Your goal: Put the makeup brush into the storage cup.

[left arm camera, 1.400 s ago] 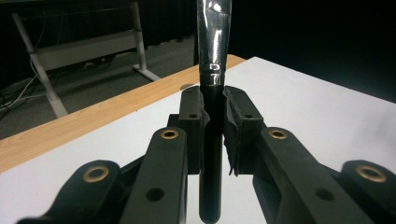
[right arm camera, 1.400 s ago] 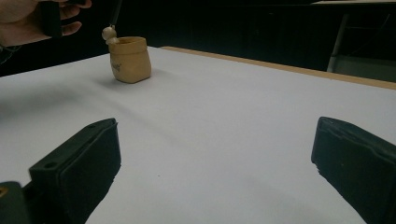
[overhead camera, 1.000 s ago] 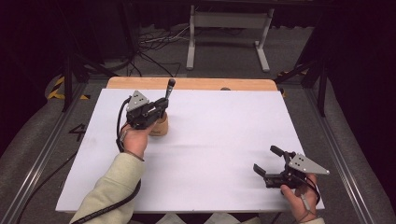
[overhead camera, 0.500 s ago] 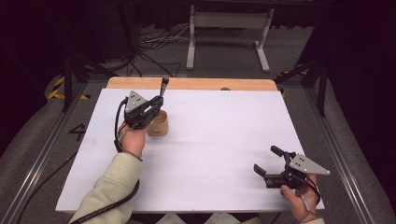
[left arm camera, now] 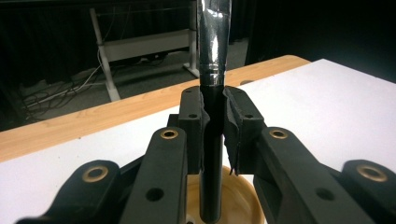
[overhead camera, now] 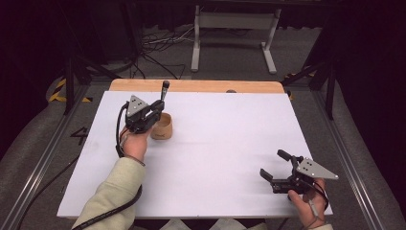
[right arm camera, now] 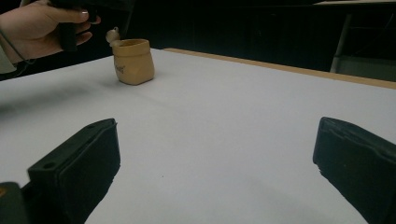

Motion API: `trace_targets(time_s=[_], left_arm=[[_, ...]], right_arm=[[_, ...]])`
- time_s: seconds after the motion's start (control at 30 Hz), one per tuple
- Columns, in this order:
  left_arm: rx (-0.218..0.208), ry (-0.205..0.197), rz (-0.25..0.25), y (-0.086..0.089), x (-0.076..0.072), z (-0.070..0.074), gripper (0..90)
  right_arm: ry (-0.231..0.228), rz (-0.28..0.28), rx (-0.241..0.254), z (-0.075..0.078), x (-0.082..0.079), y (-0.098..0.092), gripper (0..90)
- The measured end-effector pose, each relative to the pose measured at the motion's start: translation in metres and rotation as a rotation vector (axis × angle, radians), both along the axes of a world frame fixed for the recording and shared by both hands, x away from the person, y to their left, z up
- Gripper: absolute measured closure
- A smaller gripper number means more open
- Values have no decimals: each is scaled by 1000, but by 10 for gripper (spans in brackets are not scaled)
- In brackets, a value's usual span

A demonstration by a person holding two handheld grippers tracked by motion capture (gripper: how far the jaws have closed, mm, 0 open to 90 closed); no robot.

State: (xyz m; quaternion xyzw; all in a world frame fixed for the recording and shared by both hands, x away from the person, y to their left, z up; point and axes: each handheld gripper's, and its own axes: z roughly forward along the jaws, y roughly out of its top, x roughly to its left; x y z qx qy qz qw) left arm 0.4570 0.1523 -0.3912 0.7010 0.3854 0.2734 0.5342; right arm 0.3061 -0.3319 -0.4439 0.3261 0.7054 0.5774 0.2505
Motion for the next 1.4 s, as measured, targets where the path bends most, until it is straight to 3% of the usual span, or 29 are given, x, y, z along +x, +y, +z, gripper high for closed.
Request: trace_targets(time_s=[0.37,1.2,1.4], left_arm=[[5,20,-6,-5,0,-9,785],[59,58,-16,-14,-3,-28,784],[45,58,-15,-13,-4,-29,782]], right_arm=[[0,6,2,0,0,1,8],[7,23,2,0,1,2,8],[4,23,2,0,1,3,8]])
